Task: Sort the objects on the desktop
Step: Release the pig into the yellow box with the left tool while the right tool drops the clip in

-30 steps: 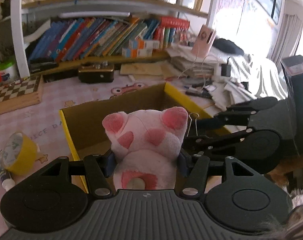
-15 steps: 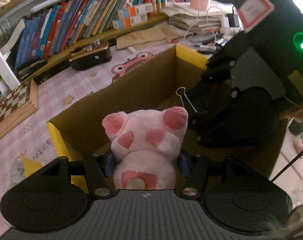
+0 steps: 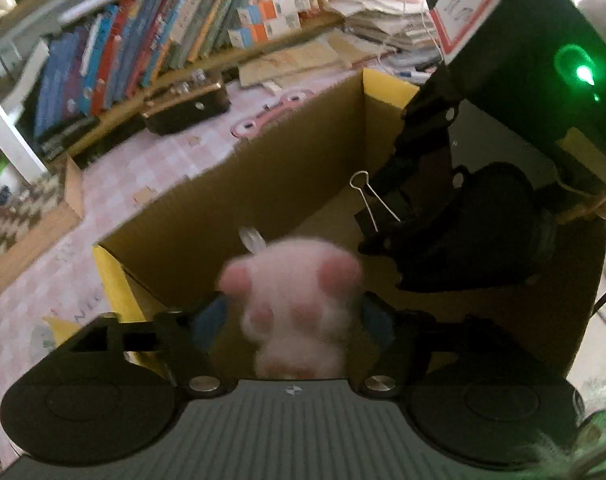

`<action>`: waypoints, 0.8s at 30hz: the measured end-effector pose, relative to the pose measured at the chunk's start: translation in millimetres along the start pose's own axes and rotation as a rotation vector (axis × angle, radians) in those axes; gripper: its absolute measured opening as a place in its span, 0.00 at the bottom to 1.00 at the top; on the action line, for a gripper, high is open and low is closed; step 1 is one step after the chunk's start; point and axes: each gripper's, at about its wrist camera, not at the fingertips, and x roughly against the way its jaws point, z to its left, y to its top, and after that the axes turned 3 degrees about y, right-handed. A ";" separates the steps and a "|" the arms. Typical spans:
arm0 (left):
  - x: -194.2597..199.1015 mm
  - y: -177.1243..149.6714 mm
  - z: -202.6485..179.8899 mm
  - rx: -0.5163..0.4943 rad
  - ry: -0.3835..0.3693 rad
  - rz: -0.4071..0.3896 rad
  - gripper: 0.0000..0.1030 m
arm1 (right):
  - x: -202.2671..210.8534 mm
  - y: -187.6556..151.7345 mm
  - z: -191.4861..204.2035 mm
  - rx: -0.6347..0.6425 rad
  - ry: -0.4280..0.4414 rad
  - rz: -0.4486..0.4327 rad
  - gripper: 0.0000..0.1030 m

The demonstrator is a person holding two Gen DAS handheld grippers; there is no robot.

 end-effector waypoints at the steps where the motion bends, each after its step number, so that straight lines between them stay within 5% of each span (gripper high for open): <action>1: 3.2 0.4 -0.5 -0.002 0.009 -0.015 0.81 | 1.7 -0.2 -2.0 -0.009 -0.003 -0.009 0.43; 14: 66.2 2.2 13.9 0.149 0.093 -0.205 0.89 | 59.2 -12.4 -17.9 -0.167 -0.025 -0.218 0.54; 24: 129.6 -27.1 10.0 0.321 0.171 -0.361 0.97 | 119.1 -40.9 -6.6 -0.315 -0.081 -0.408 0.60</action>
